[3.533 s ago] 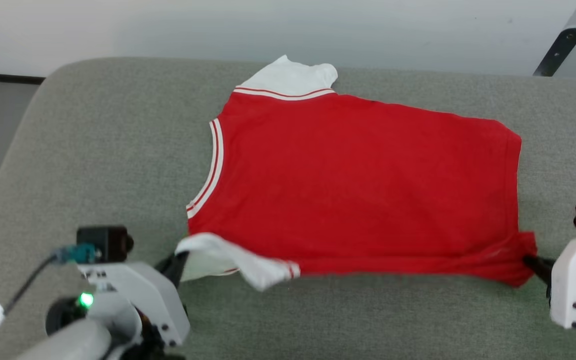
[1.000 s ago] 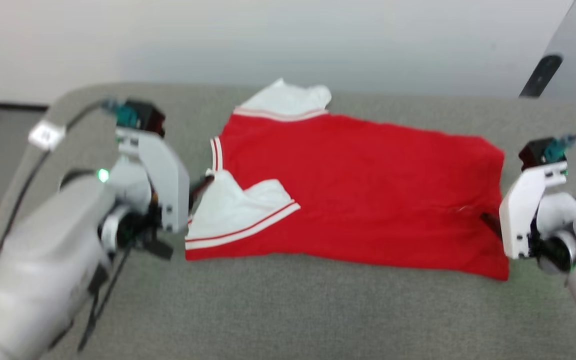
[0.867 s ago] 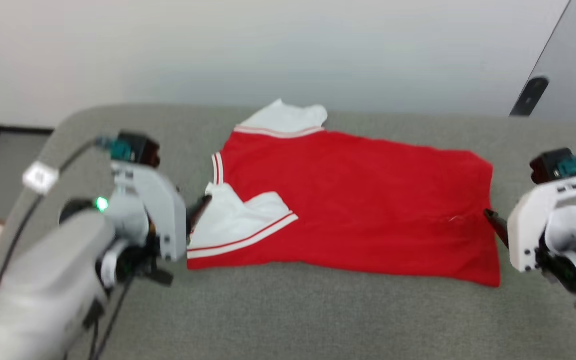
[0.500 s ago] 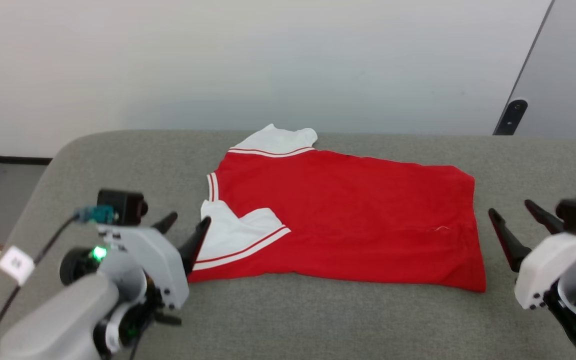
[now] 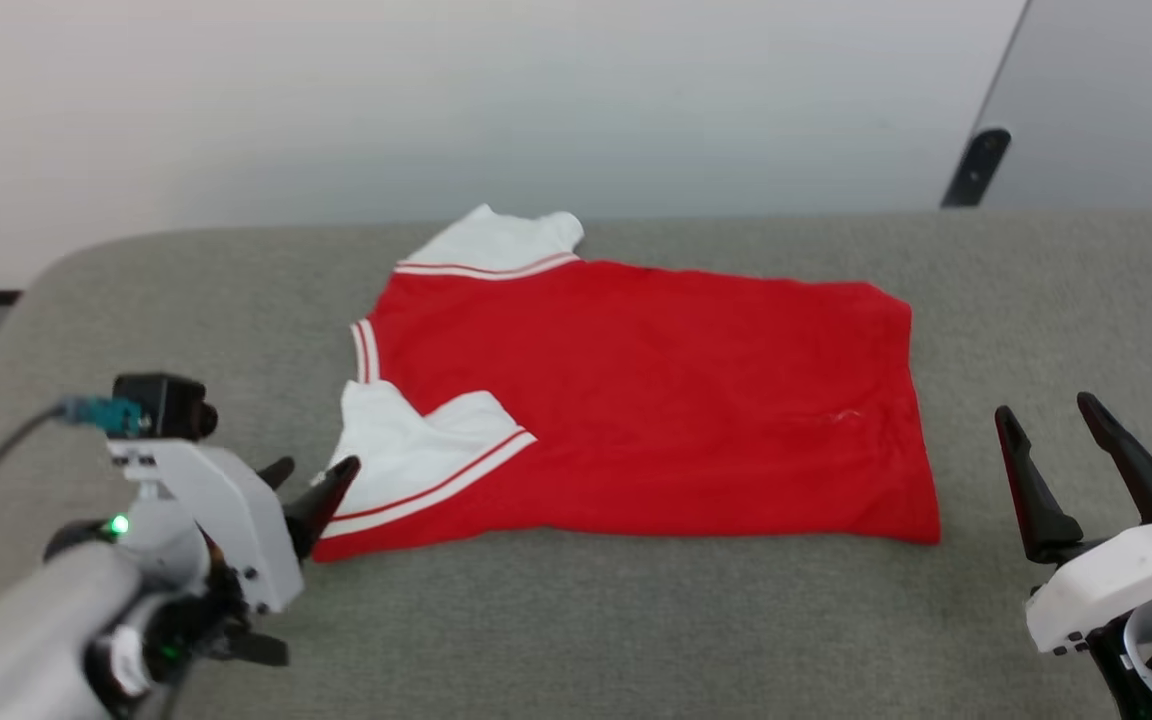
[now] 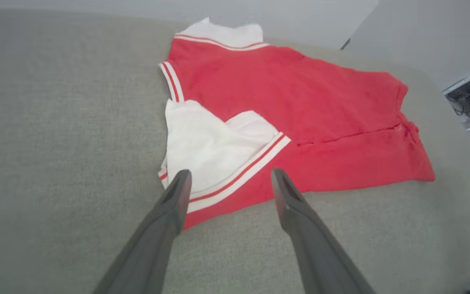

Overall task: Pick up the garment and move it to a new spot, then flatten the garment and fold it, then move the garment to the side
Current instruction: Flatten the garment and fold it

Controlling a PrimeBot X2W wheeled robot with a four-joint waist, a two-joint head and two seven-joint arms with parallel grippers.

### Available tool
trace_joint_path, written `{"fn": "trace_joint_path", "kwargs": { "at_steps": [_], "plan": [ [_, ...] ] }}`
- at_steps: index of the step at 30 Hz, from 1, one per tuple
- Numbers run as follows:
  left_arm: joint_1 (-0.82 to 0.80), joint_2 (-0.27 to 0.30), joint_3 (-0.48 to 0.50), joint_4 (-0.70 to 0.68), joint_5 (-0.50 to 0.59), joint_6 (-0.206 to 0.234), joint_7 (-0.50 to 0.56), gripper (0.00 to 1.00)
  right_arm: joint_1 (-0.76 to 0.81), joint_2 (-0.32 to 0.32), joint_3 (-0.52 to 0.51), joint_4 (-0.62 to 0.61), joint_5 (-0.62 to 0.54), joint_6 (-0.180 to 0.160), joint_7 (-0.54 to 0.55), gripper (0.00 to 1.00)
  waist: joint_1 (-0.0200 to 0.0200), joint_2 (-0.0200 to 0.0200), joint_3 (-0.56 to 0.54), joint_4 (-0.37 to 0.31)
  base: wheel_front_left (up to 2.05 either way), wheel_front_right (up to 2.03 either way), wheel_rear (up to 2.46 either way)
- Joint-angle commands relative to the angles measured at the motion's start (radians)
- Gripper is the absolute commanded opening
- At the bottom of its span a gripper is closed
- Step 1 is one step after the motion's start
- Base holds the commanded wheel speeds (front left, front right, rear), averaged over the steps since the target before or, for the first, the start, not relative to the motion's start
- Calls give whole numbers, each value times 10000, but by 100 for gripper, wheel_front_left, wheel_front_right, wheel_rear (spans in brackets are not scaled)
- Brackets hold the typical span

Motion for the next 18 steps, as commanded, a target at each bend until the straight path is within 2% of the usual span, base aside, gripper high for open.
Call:
{"fn": "trace_joint_path", "kwargs": {
  "at_steps": [1, 5, 9, 18],
  "plan": [
    [-292, 170, -75, 150, -275, -158, 689, 100, 31, 141, -73, -158, -69, -17, 47, 100, 0, 0, 466, -385, 0, 0, 0],
    [-980, 552, -347, 639, -545, -422, 2450, 100, -159, 383, -103, -372, -67, -17, 53, 100, 0, 0, 913, -721, 0, 0, 0],
    [-1629, 676, -521, 1308, -709, -597, 3784, 100, -260, 553, -95, -387, 9, -17, 79, 100, 0, 0, 1315, -1016, 0, 0, 0],
    [-2481, 524, -894, 2532, -896, -654, 5710, 100, -529, 689, -72, -389, 52, -17, 114, 100, 0, 0, 2018, -1557, 0, 0, 0]
  ]
}}
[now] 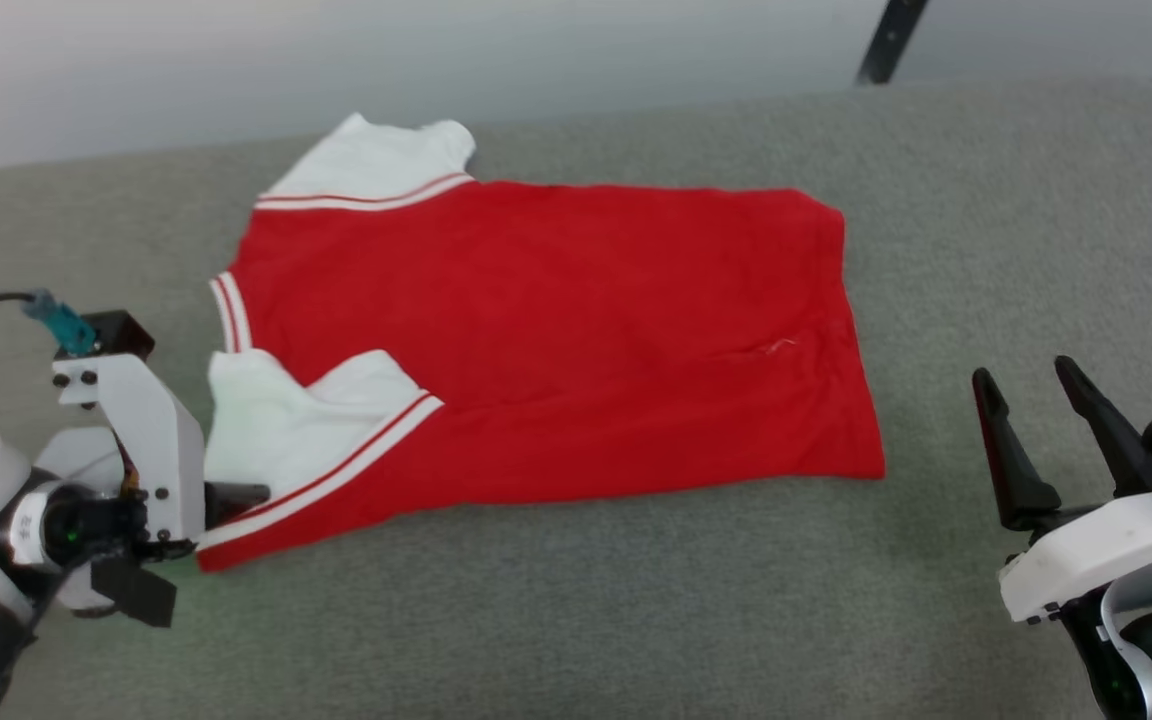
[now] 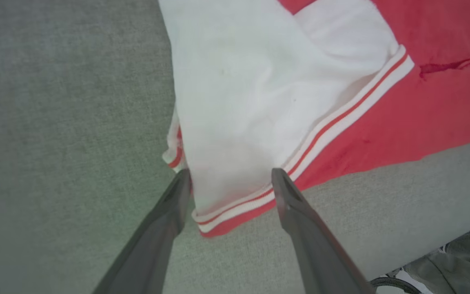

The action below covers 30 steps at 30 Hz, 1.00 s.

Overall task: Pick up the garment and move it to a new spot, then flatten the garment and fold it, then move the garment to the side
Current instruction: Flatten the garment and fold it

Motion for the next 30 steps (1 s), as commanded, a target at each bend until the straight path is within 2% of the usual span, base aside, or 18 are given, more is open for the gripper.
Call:
{"fn": "trace_joint_path", "kwargs": {
  "at_steps": [1, 6, 10, 11, 12, 13, 14, 15, 19, 24, 26, 30],
  "plan": [
    [-152, -36, -159, 239, 103, -3, 311, 100, -177, 22, 20, -42, 81, -17, 31, 100, 0, 0, 451, -385, 0, 0, 0],
    [-328, -344, -597, 1077, 327, 34, 1035, 100, -318, 72, 28, -108, 170, -17, 73, 100, 0, 0, 779, -537, 0, 0, 0],
    [-328, -900, -785, 1744, 270, 101, 1300, 100, -419, 34, 125, -116, 171, -17, 323, 100, 0, 0, 924, -557, 0, 0, 0],
    [-307, -1044, -854, 1844, 259, 82, 1378, 91, -434, 34, 124, -103, 212, -17, 433, 100, 0, 0, 955, -543, 0, 0, 0],
    [-283, -1190, -874, 1928, 187, 59, 1451, 64, -453, 35, 144, -91, 252, -17, 549, 100, 0, 0, 976, -527, 0, 0, 0],
    [-298, -1319, -912, 1953, 207, -65, 1492, 31, -477, 26, 171, -72, 298, -17, 705, 100, 0, 0, 997, -502, 0, 0, 0],
    [-319, -1428, -956, 1959, 257, -170, 1495, 5, -516, 26, 227, -60, 381, -17, 893, 100, 0, 0, 1010, -473, 0, 0, 0],
    [-343, -1540, -945, 2009, 225, -222, 1502, 0, -548, -37, 301, -77, 410, -17, 1099, 100, 0, 0, 1025, -425, 0, 0, 0],
    [-509, -1725, -975, 2188, 285, -378, 1549, 0, -676, -233, 522, -11, 735, -18, 2235, 100, 0, 0, 1072, -256, 0, 0, 0],
    [-745, -2003, -923, 2382, 363, -550, 1404, 0, -1135, -533, 789, 146, 1047, -16, 4251, 100, 0, 0, 1185, -28, 0, 0, 0],
    [-788, -2059, -899, 2424, 366, -576, 1343, 0, -1318, -609, 849, 174, 1052, -16, 4604, 100, 0, 0, 1211, 19, 0, 0, 0],
    [-996, -2423, -888, 2570, 428, -734, 1221, 0, -2194, -676, 994, 830, 1138, -18, 6147, 100, 0, 0, 1334, 260, 0, 0, 0]
  ]
}}
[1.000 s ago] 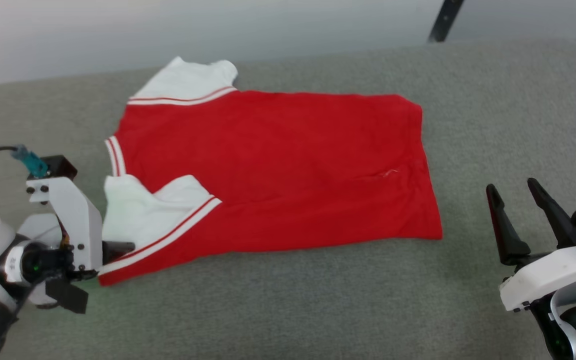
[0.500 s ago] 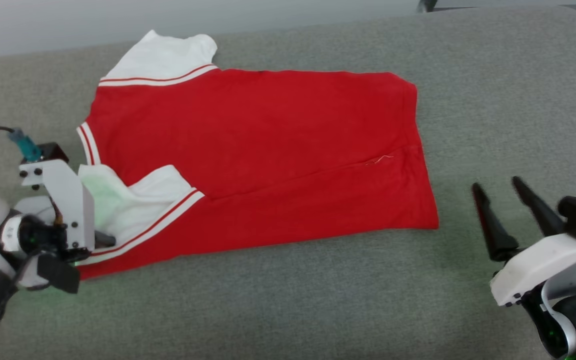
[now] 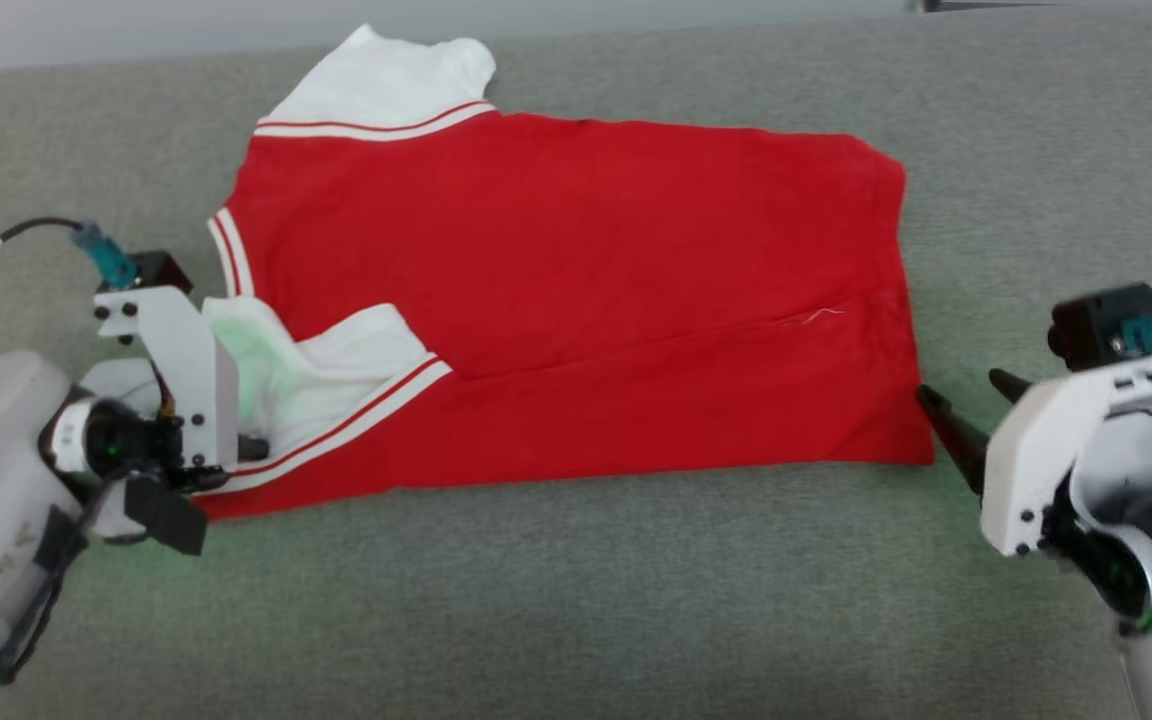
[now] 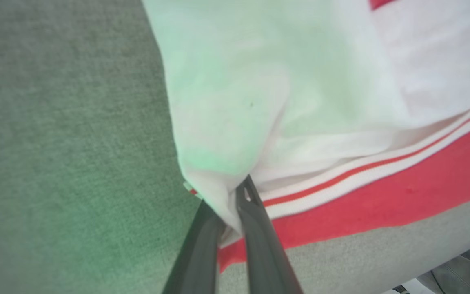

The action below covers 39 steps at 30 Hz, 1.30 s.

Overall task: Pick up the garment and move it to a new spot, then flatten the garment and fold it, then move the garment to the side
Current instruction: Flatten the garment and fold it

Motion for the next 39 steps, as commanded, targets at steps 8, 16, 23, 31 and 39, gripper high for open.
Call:
{"fn": "trace_joint_path", "kwargs": {
  "at_steps": [8, 16, 23, 31, 39],
  "plan": [
    [245, -1220, -305, 380, 103, -259, -331, 0, -1239, 286, 304, 1958, -180, -14, 2313, 100, 0, -1, 209, 453, 0, 0, 0],
    [242, -1536, -257, 732, -22, -492, -390, 0, -1633, 455, 228, 2784, -305, -14, 2635, 0, 0, -1, 174, 714, 0, 0, 0],
    [280, -1535, -107, 1011, -166, -668, -346, 0, -1691, 236, 204, 2545, -64, -14, 2876, 0, 0, -1, -144, 809, 0, 0, 0],
    [177, -1295, -69, 1024, -221, -614, -66, 0, -1435, -169, 13, 2013, 263, -14, 3429, 0, 0, -1, -865, 933, 0, 0, 0],
    [318, -899, -162, 613, -141, -465, 146, 0, -835, -607, -223, 1196, 421, -14, 4199, 0, 0, -1, -1541, 1099, 0, 0, 0]
  ]
}}
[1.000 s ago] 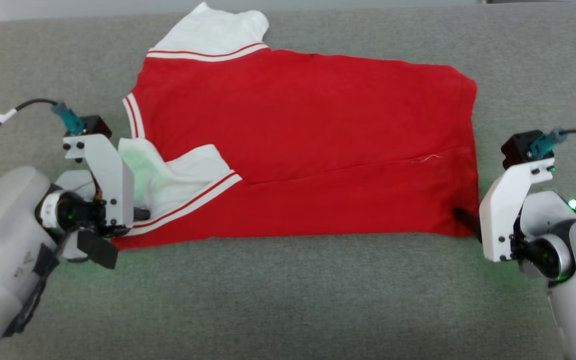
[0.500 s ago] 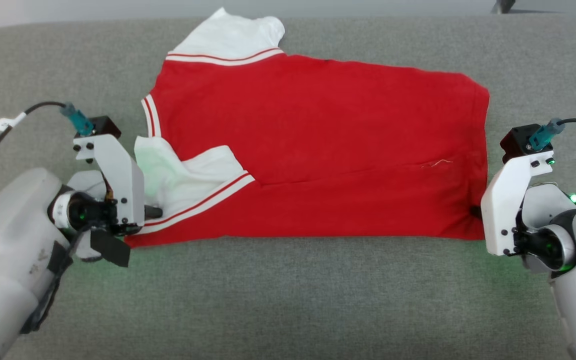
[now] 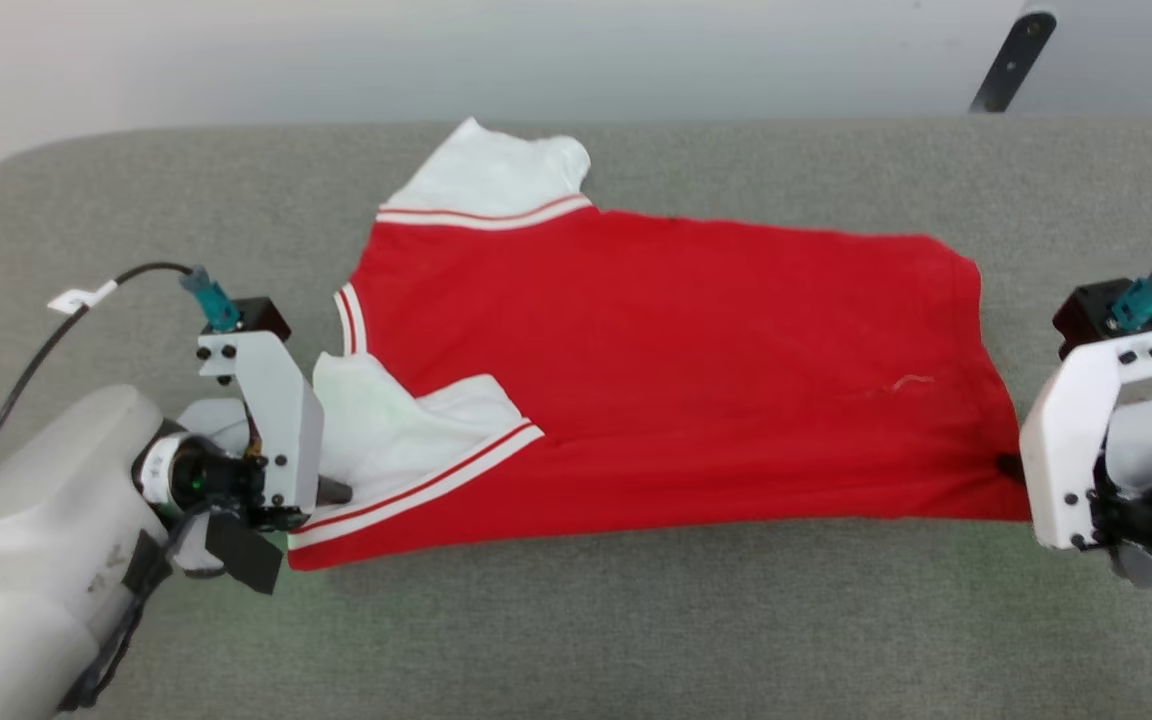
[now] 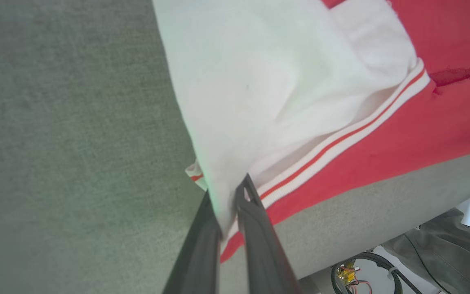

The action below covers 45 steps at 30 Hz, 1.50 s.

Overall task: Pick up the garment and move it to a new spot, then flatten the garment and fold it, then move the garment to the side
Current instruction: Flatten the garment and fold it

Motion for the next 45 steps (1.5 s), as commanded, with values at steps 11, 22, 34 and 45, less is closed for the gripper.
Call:
{"fn": "trace_joint_path", "kwargs": {
  "at_steps": [11, 22, 34, 45],
  "plan": [
    [800, 410, -201, -1291, -11, 674, 135, 0, 1521, -122, -541, -1166, 73, -18, 653, 0, 0, 0, -139, 373, 0, 0, 0],
    [1140, -148, -305, -585, -104, 706, 1, 4, 1225, 326, 74, 60, -43, -18, 110, 0, 0, 0, 354, 132, 0, 0, 0],
    [-297, 678, -461, -1092, 510, 1384, 1107, 100, 1310, 144, 428, 991, -24, -18, -216, 37, 0, 0, -319, 351, 0, 0, 0],
    [-1315, 1115, -83, -1961, 1608, 1309, -538, 100, 922, -166, 39, 114, -129, -16, -430, 100, 0, 0, -470, 107, 0, 0, 0]
  ]
}}
